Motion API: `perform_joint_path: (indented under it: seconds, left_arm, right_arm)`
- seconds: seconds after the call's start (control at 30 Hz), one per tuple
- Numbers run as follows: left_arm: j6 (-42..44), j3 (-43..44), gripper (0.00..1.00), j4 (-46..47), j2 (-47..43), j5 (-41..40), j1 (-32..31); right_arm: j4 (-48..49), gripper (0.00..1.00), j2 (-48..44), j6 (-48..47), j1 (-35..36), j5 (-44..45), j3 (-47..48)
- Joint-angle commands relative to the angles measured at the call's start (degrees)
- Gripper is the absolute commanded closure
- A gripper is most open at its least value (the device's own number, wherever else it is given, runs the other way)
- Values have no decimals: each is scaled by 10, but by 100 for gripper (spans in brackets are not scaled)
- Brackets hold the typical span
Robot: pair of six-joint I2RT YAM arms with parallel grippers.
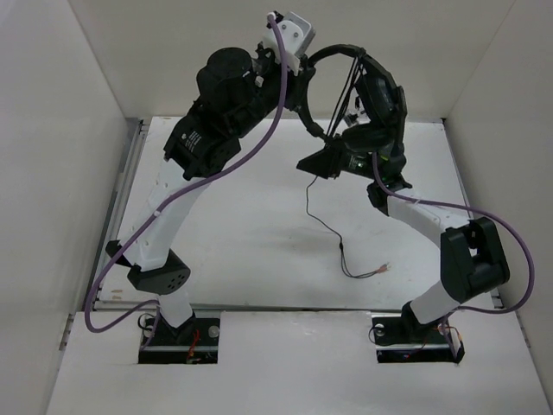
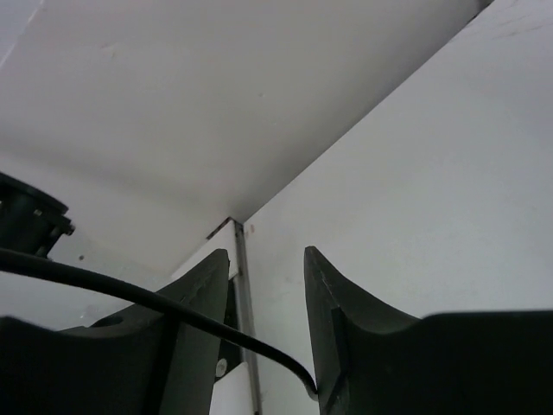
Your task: Wrap the headphones
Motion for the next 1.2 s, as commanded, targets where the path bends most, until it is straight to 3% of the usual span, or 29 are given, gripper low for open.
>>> perform_joint_path:
  seconds: [0.0, 0.33, 0.6, 0.8, 0.93, 1.17]
  left_arm:
    - [-29, 37, 100, 79, -7, -25, 19]
    - [-40, 45, 100, 119, 2, -101, 71]
    - [-67, 49, 100, 130, 12, -143, 112]
    - [-53, 51, 100, 158, 21, -198, 128]
    - [-29, 45, 100, 179, 27, -232, 138]
    - [76, -52, 100, 273, 18, -306, 148]
  right_arm:
    - [81, 53, -12, 32, 29, -2, -25]
    - [95, 52, -14, 22, 75, 8, -60]
    - [74, 58, -10, -13, 111, 0, -59]
    - [46, 74, -12, -54, 138, -17, -53]
    - [-21, 97, -19, -115, 154, -36, -33]
    - [-278, 100, -48, -298, 164, -28, 69]
